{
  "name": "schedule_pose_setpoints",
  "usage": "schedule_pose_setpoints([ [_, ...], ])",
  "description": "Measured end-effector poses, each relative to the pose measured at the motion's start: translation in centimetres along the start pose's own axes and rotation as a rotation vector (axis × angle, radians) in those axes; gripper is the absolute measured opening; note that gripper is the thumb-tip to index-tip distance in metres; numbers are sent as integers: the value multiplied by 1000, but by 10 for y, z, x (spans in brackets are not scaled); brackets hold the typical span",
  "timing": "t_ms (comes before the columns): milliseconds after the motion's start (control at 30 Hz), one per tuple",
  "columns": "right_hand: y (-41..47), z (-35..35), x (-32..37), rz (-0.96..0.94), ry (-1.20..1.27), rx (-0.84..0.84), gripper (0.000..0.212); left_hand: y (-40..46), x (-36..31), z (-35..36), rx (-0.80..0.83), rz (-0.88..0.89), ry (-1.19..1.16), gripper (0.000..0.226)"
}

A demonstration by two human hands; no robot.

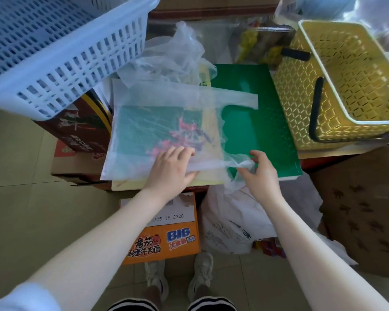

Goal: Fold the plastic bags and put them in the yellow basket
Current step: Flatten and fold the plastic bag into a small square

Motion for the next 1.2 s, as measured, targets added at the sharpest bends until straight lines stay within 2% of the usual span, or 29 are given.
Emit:
schedule_pose_setpoints([
  [100,4,-9,-7,47,86,-29,37,14,-11,12,-11,17,-55,27],
  [167,7,-29,-5,-15,76,-161,31,14,-5,19,-2,-9,-83,28],
  [267,5,-56,5,-158,-107,-365,29,9,7,27,17,-42,-116,26],
  [367,3,-58,4,-261,-231,-412,40,9,14,27,21,-139,-146,29],
  [400,8,-57,-5,-220,-153,-395,45,9,14,27,19,-148,-155,30],
  [467,21,-54,-27,-25,171,-294,56,9,15,29,11,-139,-153,29],
  [500,25,-53,-35,27,292,-258,61,9,16,29,-1,-143,-155,29],
  [533,25,-52,-37,8,306,-235,67,9,18,29,-17,-145,-160,29],
  [633,17,-46,-32,-169,25,-139,71,10,16,23,-69,-138,-183,35],
  [700,15,-43,-31,-171,-113,-57,66,10,13,21,-27,-123,-206,40],
  [767,13,-35,-30,-113,-429,92,80,7,11,21,66,-86,-262,36],
  [833,-3,-20,-8,-239,-709,183,93,1,8,13,107,-5,-259,36],
  [900,-33,6,41,-512,-632,150,82,-3,13,1,46,21,-162,39],
  [967,-53,46,76,-667,-547,153,70,-1,26,-8,-4,-9,-1,42],
  [1133,-45,122,102,-702,-628,185,71,-22,65,14,319,-134,200,74],
  [1200,-33,121,83,-634,-634,184,73,-35,74,16,324,-121,291,80],
])
Point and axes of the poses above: each hand's wrist, its own y-axis towards the middle knuckle, its own z-axis out of the palm, x = y × z, the point moved 7 cm from there along y, towards the middle knuckle, and after that the axes turned 5 degrees about z, right-handed, at the moved point
